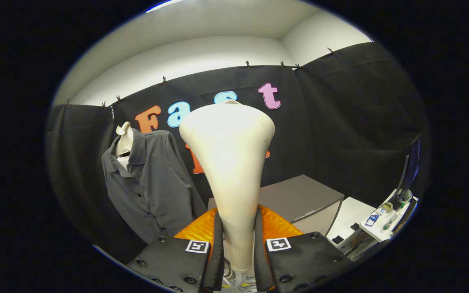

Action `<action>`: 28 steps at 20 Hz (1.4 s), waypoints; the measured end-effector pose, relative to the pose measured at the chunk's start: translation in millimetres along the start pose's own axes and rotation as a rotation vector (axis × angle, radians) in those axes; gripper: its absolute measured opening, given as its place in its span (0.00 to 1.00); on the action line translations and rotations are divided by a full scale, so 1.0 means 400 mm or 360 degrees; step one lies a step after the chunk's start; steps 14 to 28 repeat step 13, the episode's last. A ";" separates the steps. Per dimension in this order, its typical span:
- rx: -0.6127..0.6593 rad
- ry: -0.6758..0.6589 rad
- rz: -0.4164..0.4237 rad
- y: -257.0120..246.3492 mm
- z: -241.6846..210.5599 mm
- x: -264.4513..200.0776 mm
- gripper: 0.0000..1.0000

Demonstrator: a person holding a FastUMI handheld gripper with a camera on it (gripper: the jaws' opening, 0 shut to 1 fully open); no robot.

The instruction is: Iron the clothes twice with a garment steamer, once on the left side and once on the right side.

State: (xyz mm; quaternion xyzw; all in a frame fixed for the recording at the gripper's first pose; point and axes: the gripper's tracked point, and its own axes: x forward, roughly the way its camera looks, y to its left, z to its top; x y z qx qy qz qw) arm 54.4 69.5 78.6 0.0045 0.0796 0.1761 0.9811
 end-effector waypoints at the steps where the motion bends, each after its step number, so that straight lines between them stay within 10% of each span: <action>1: 0.0005 0.0006 0.0001 -0.006 -0.004 0.008 0.37; 28: 0.0072 0.0041 -0.0037 -0.079 -0.016 0.120 0.37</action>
